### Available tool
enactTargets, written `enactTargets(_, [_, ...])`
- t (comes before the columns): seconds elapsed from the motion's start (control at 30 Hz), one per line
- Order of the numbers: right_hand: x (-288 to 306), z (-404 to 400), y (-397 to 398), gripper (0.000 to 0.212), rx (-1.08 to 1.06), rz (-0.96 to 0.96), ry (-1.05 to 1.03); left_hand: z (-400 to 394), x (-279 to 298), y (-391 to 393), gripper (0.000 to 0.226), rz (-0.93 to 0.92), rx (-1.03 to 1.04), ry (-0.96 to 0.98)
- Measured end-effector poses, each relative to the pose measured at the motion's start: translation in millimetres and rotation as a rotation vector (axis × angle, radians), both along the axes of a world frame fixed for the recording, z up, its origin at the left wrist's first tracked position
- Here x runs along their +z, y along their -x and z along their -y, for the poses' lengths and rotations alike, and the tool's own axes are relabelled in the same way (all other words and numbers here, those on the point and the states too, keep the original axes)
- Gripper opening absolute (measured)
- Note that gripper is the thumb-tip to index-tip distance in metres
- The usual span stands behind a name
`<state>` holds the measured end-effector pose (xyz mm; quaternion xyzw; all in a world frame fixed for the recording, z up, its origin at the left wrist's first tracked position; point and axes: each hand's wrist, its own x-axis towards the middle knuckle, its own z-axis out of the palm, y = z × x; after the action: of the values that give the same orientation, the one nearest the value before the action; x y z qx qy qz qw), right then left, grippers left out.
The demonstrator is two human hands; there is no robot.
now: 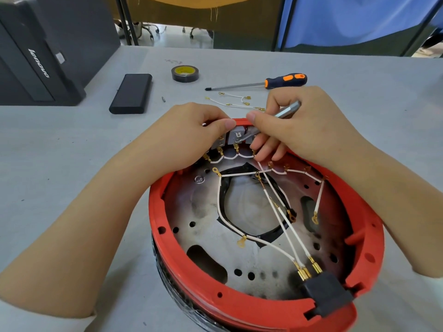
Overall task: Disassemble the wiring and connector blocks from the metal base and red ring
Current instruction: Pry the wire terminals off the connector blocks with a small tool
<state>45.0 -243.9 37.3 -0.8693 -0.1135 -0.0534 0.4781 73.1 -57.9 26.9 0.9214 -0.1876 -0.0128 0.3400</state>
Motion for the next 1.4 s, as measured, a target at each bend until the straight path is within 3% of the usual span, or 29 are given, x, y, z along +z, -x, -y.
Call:
enactTargets(0.2, [5.9,-1.4,-9.1,0.033,0.028,-0.126,-0.048,-0.5,-0.3,-1.5,0.023,0.017,-0.008,-0.021])
enactTargets(0.43, [-0.3,-0.6,-0.4,0.032,-0.012,0.023,-0.024,-1.3,-2.0,-1.8,0.024,0.029,-0.001,-0.011])
enactTargets(0.8, [0.5,0.1,-0.4,0.030,0.005,0.009,0.024,-1.6,-1.6,-1.2,0.023,0.023,-0.013,-0.002])
enactTargets(1.03, [7.2,-0.1,-11.2,0.032,0.010,-0.146,-0.044,-1.6,0.0,-2.3,0.020,0.049,-0.022,-0.034])
enactTargets(1.4, [9.2,-1.1,-16.9,0.032,0.011,-0.190,-0.039,-0.6,-0.6,-1.7,0.020,0.035,-0.021,-0.022])
